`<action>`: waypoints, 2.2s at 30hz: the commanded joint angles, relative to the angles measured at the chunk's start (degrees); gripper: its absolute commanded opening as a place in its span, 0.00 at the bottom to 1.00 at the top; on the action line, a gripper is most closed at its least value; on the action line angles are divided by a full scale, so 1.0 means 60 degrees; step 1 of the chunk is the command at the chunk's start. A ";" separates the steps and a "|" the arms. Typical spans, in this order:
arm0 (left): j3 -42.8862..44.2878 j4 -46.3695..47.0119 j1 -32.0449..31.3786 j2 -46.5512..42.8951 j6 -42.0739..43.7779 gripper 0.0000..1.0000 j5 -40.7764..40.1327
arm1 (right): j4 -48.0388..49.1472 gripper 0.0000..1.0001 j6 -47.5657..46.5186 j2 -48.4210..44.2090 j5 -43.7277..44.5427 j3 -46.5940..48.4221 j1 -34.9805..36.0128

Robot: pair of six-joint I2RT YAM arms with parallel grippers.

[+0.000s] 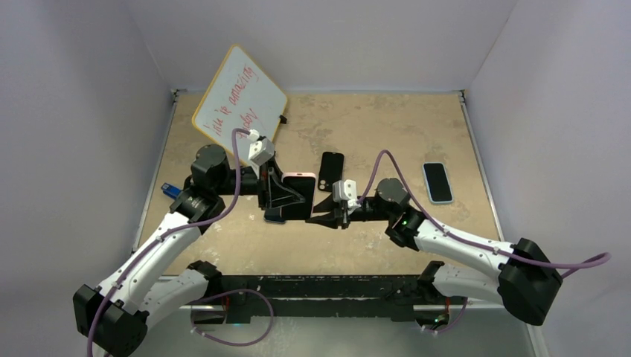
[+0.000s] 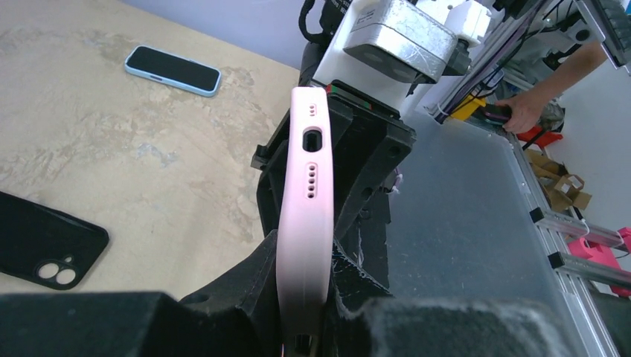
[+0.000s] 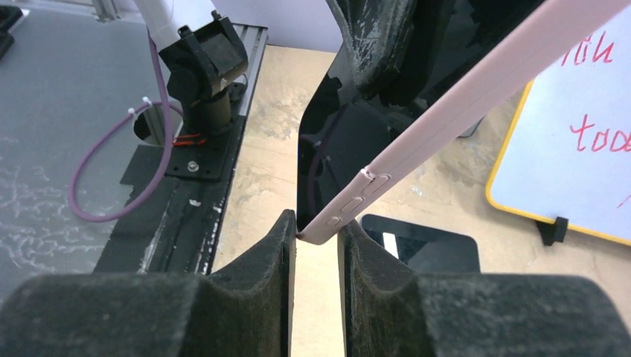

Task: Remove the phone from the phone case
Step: Remove the phone case from the phone.

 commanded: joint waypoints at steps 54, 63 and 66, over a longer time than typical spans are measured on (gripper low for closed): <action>0.0042 0.1445 0.1117 0.0129 -0.0749 0.00 0.2034 | 0.0305 0.44 -0.2167 0.0809 -0.0861 0.0757 -0.0053; -0.0252 0.2398 0.1117 0.0106 -0.1468 0.00 0.2240 | 0.0943 0.36 -0.1781 0.1065 -0.1091 0.0875 -0.0057; -0.0365 0.2715 0.1117 0.0072 -0.1718 0.00 0.2264 | 0.1107 0.29 -0.1691 0.1145 -0.0997 0.0851 -0.0114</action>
